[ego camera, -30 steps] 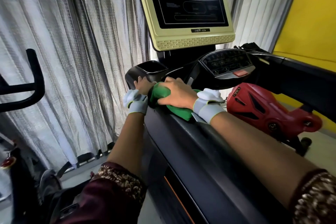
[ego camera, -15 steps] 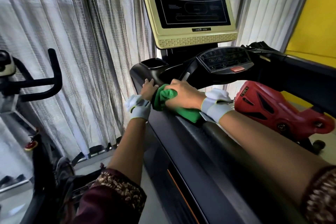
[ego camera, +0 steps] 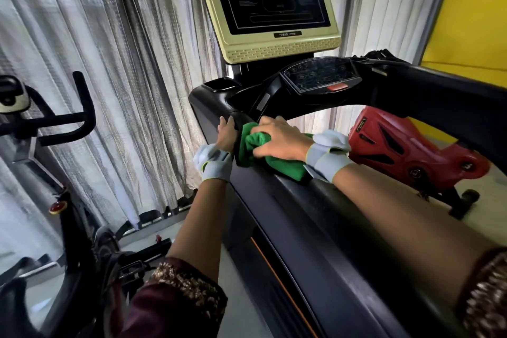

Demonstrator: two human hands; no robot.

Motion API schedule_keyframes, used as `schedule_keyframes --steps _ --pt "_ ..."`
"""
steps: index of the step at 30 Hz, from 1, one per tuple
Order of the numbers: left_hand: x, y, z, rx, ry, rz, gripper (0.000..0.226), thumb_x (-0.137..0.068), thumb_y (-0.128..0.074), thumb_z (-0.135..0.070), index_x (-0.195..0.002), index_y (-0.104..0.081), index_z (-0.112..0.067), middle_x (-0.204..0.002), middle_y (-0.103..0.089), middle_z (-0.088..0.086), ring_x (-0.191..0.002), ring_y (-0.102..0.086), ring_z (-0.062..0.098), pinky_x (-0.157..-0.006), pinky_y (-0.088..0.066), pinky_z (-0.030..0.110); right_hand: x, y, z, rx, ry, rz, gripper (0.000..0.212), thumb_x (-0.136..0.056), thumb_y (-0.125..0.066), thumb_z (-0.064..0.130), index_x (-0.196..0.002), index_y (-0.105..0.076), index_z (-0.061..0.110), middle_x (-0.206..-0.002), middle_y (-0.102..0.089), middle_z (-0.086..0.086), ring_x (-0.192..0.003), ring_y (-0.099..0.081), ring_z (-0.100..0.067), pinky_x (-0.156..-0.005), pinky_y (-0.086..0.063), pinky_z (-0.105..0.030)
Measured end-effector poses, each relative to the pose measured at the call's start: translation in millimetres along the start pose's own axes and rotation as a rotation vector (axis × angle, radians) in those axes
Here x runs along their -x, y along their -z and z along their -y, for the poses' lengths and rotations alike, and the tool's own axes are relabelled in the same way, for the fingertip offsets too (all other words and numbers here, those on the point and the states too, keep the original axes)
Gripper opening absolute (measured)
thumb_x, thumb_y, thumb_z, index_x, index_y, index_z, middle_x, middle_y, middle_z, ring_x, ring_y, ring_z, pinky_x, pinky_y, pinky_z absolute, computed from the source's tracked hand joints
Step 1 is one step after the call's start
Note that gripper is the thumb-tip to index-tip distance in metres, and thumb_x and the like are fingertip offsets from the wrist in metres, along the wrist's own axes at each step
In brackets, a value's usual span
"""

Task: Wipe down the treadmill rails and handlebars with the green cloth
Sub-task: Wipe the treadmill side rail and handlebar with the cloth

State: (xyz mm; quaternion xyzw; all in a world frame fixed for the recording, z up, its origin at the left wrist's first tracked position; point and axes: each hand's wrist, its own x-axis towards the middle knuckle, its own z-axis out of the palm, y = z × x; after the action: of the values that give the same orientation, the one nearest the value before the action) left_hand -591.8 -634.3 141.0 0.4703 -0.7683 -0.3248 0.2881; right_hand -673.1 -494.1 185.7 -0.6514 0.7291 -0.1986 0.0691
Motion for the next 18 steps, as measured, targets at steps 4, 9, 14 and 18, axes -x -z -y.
schedule_keyframes --steps 4,9,14,18 --pt "25.6 -7.4 -8.1 0.045 0.000 -0.012 0.044 -0.100 -0.031 -0.007 -0.141 -0.030 0.009 -0.155 -0.015 0.026 -0.143 -0.016 0.043 -0.116 -0.020 0.040 18.2 1.0 -7.5 -0.069 0.001 0.013 0.055 -0.080 -0.066 0.034 -0.132 -0.052 0.022 -0.106 -0.040 0.013 -0.117 -0.037 -0.018 -0.104 -0.034 -0.046" --pt "39.6 -5.4 -16.3 0.056 0.028 -0.032 0.043 -0.097 -0.046 -0.013 -0.131 -0.042 0.011 -0.151 -0.025 0.028 -0.138 -0.028 0.039 -0.110 -0.030 0.038 42.4 0.5 -3.0 -0.035 -0.031 -0.035 0.052 -0.079 -0.066 0.037 -0.128 -0.053 0.025 -0.105 -0.039 0.014 -0.120 -0.037 -0.019 -0.101 -0.033 -0.049" --pt "42.4 -20.8 -27.1 -0.119 -0.074 -0.040 0.046 -0.093 -0.053 -0.031 -0.136 -0.049 -0.017 -0.159 -0.020 0.004 -0.146 -0.010 0.036 -0.117 -0.022 0.043 58.4 2.5 -7.0 -0.092 -0.063 -0.039 0.056 -0.078 -0.068 0.032 -0.130 -0.053 0.020 -0.113 -0.045 0.007 -0.122 -0.037 -0.020 -0.102 -0.035 -0.048" --pt "36.1 -25.8 -22.5 -0.103 -0.071 -0.058 0.045 -0.092 -0.053 -0.026 -0.137 -0.049 -0.023 -0.160 -0.019 -0.003 -0.148 -0.005 0.032 -0.118 -0.019 0.041 64.7 4.3 -1.2 -0.096 -0.106 -0.054 0.056 -0.078 -0.068 0.031 -0.131 -0.053 0.020 -0.122 -0.045 0.005 -0.126 -0.036 -0.020 -0.105 -0.033 -0.048"
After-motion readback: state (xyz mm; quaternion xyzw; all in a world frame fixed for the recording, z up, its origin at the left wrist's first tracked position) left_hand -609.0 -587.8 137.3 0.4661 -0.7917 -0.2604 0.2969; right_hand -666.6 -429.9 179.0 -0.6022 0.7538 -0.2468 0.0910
